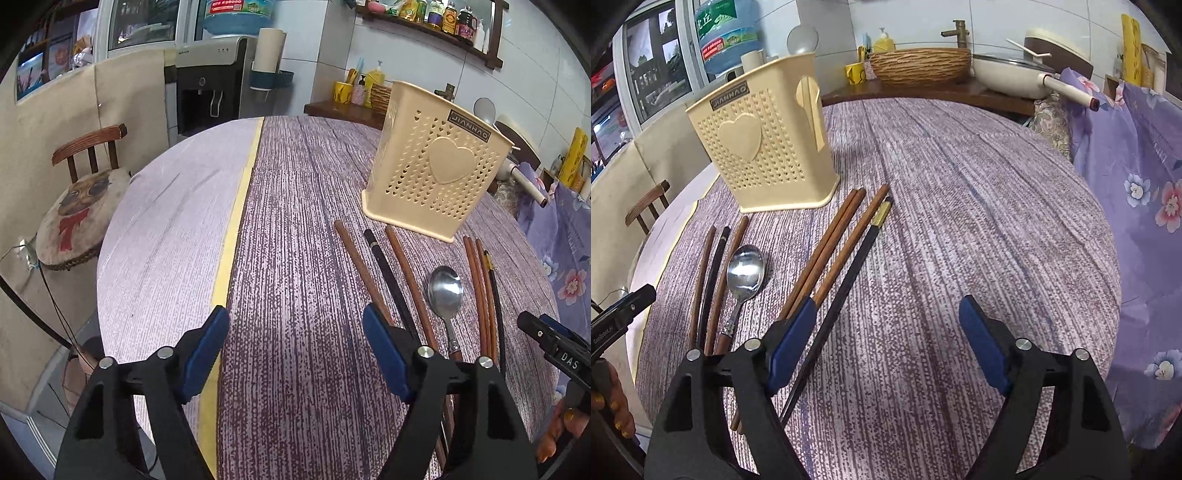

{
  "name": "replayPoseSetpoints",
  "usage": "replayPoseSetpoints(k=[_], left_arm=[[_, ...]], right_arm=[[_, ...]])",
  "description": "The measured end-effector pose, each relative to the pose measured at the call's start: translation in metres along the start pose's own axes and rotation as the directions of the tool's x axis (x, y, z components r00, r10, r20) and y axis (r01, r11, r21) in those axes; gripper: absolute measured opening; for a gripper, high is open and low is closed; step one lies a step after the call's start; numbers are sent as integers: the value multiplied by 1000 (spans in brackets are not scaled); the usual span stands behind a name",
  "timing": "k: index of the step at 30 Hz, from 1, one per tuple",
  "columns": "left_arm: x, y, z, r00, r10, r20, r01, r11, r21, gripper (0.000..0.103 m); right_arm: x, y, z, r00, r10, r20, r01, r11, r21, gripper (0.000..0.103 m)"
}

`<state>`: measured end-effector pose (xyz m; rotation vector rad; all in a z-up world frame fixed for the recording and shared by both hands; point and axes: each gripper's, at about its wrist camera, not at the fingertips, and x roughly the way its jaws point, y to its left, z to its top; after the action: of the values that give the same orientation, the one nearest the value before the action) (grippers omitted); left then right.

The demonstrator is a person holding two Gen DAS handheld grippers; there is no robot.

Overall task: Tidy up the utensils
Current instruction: 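Close both grippers on the black gold-banded chopstick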

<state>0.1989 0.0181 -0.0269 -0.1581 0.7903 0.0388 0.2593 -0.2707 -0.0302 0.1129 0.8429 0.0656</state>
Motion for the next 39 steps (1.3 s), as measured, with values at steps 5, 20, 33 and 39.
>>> replayPoseSetpoints(k=[5, 20, 33, 39], left_arm=[[5, -5, -1, 1000, -9, -23, 9, 1000, 15, 63], [22, -24, 12, 999, 2, -47, 1, 998, 62, 51], [57, -46, 36, 991, 59, -120, -51, 996, 72, 37], [68, -54, 40, 986, 98, -132, -89, 993, 76, 28]], right_arm=[[14, 8, 2, 999, 9, -36, -9, 1000, 7, 64], [48, 18, 35, 993, -86, -79, 86, 996, -5, 31], [63, 19, 51, 988, -130, -77, 129, 991, -25, 27], [64, 18, 53, 989, -121, -83, 119, 993, -23, 27]])
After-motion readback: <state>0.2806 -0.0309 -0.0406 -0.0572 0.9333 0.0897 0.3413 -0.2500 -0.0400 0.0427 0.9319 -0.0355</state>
